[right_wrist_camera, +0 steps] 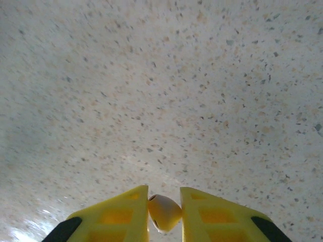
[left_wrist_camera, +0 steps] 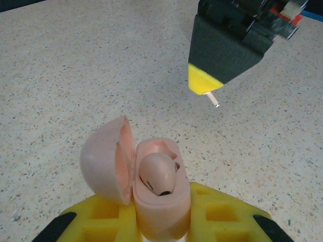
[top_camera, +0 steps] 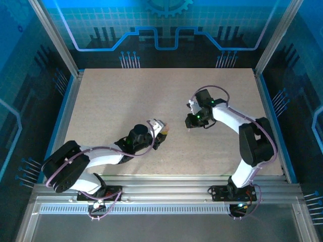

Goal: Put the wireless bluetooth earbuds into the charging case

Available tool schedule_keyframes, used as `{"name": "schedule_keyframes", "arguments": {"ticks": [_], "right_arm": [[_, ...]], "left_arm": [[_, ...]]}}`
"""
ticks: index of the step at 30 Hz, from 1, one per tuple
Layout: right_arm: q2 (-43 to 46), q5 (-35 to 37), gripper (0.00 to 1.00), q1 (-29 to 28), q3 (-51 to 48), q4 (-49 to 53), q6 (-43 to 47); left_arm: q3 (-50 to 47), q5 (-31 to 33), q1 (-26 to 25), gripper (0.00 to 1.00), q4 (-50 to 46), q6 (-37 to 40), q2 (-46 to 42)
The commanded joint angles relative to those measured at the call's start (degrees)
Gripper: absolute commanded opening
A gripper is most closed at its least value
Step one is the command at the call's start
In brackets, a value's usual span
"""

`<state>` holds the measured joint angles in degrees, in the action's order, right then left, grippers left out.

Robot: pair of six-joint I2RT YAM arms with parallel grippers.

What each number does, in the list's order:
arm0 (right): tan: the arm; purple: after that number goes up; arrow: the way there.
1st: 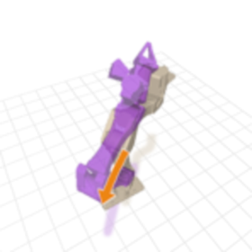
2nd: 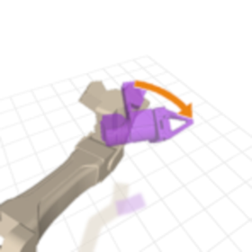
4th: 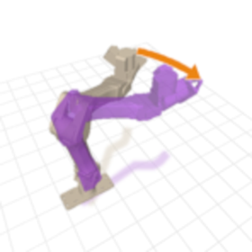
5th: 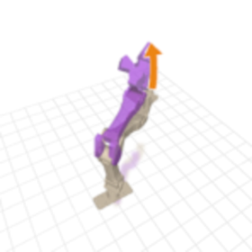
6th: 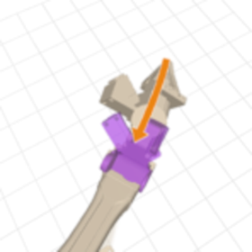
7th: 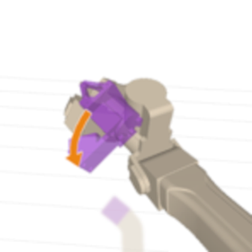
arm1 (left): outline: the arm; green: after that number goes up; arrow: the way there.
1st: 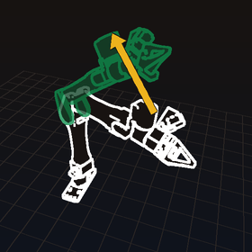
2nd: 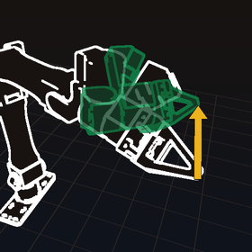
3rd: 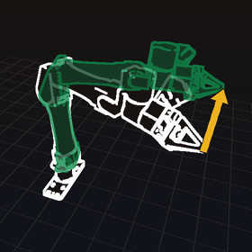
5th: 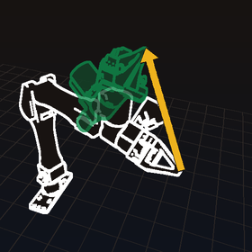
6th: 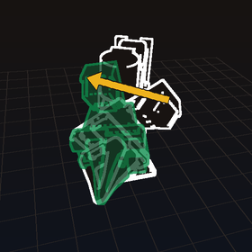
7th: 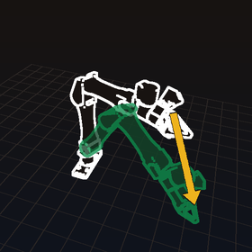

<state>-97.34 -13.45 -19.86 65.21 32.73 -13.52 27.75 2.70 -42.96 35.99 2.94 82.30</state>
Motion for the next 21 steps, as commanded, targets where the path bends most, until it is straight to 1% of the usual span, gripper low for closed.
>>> {"name": "schedule_keyframes", "arguments": {"ticks": [1,9,13,16,17,21], "right_arm": [[4.92,-1.16,0.2,-0.26,-2.99,-6.09,-6.82],[15.78,5.54,0.2,-4.96,-10.13,-13.24,-15.37],[19.95,9.5,0.21,-8.04,-13.39,-16.82,-19.45],[22.53,12.14,0.21,-10.31,-14.5,-19.62,-21.22],[23.17,13.03,0.22,-10.98,-16.29,-20.53,-21.61],[24.74,14.36,0.23,-12.57,-17.97,-23.74,-22.93]], "left_arm": [[2.03,1.91,-0.79,0.13,5.39,-0.66,2.38],[1.61,2.47,-2.11,0.12,14.73,0.99,8.85],[1.79,2.66,-2.65,0.12,17.09,1.45,10.23],[1.78,2.59,-2.96,0.13,18.05,1.63,10.84],[1.78,2.67,-2.99,0.12,18.44,1.63,11.0],[1.78,2.66,-3.18,0.12,19.29,1.43,11.25]]}}
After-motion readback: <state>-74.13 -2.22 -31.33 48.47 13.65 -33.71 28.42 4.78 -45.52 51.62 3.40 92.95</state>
